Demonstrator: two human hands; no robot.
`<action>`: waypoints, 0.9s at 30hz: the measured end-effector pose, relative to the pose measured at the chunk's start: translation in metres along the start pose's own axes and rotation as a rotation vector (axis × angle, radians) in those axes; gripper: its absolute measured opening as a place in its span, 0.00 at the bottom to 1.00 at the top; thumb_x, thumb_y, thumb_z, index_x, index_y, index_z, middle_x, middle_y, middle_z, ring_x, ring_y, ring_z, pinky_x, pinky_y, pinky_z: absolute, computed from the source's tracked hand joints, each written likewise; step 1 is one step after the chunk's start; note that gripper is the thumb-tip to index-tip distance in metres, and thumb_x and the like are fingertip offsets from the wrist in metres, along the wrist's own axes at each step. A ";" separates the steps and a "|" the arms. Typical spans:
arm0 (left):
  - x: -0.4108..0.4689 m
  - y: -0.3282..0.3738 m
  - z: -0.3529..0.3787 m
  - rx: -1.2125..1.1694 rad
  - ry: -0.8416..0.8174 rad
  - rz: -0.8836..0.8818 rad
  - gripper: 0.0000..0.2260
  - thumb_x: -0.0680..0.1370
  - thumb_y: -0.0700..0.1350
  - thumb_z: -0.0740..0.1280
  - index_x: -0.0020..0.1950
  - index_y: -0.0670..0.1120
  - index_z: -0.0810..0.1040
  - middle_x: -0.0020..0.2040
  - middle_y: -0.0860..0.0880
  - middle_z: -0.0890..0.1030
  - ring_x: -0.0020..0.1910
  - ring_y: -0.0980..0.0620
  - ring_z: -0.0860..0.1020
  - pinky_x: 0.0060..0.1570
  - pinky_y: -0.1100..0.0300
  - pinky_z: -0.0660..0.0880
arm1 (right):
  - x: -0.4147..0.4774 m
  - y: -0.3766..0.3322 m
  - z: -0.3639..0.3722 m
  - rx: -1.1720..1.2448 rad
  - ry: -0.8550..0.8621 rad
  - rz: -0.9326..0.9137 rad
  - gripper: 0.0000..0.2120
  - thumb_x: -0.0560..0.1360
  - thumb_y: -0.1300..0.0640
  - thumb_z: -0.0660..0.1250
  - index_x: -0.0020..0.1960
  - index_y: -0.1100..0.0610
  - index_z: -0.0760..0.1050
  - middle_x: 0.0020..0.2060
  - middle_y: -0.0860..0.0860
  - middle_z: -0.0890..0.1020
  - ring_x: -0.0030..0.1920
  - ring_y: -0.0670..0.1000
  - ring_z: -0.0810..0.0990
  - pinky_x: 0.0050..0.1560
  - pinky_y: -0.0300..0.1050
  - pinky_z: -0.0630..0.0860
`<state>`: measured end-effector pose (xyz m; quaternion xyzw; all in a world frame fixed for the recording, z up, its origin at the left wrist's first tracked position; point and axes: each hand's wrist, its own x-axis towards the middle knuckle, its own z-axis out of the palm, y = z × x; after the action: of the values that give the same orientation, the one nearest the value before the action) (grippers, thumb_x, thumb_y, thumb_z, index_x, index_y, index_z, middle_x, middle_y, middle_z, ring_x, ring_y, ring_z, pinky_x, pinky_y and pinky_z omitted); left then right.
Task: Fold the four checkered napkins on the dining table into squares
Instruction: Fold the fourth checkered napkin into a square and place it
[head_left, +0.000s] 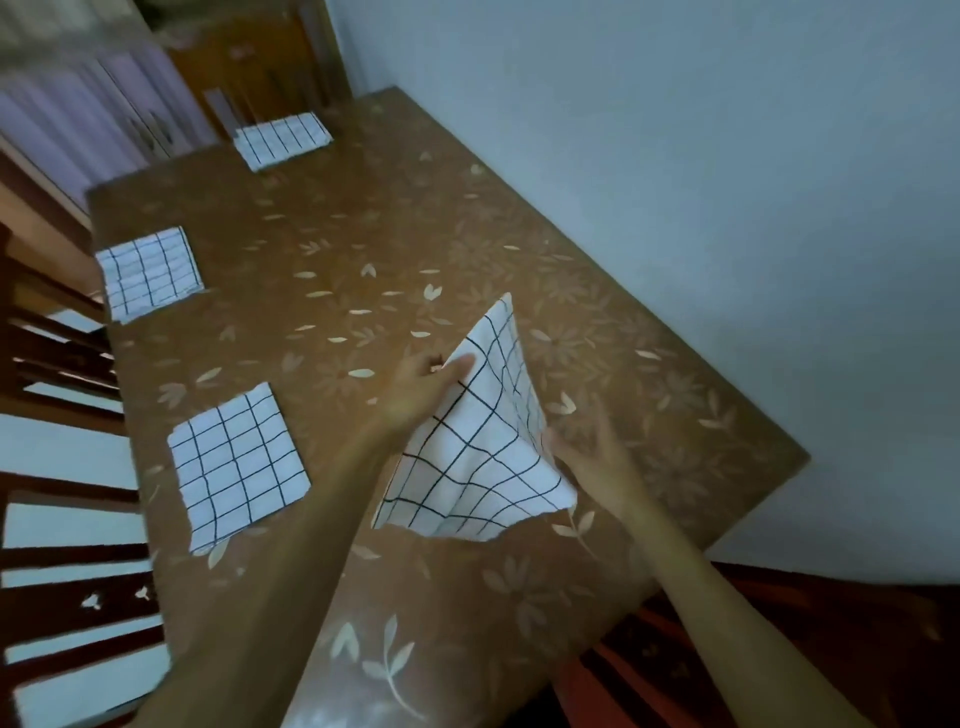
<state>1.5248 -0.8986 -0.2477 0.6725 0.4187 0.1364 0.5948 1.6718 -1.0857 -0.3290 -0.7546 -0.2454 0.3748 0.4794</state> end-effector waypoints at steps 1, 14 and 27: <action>-0.006 0.008 -0.002 -0.084 0.024 -0.019 0.16 0.77 0.52 0.70 0.45 0.38 0.79 0.41 0.44 0.78 0.41 0.46 0.77 0.43 0.52 0.75 | -0.005 -0.007 -0.006 0.029 -0.027 0.021 0.42 0.67 0.31 0.71 0.74 0.32 0.51 0.72 0.44 0.68 0.72 0.49 0.67 0.72 0.57 0.64; -0.058 0.051 -0.002 -0.187 0.237 0.031 0.16 0.79 0.56 0.67 0.57 0.44 0.79 0.53 0.45 0.83 0.54 0.44 0.82 0.51 0.48 0.79 | -0.037 -0.084 -0.056 0.033 -0.025 -0.257 0.23 0.66 0.61 0.79 0.56 0.45 0.79 0.55 0.41 0.81 0.55 0.37 0.79 0.53 0.34 0.76; -0.087 0.063 -0.018 0.083 0.207 0.366 0.13 0.76 0.37 0.71 0.56 0.52 0.81 0.45 0.51 0.81 0.45 0.51 0.79 0.47 0.56 0.80 | -0.052 -0.101 -0.091 -0.084 0.042 -0.349 0.15 0.69 0.63 0.76 0.53 0.52 0.82 0.50 0.45 0.83 0.50 0.43 0.81 0.47 0.36 0.75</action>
<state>1.4842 -0.9454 -0.1583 0.7435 0.3537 0.2931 0.4859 1.7127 -1.1301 -0.1963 -0.7276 -0.3783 0.2594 0.5101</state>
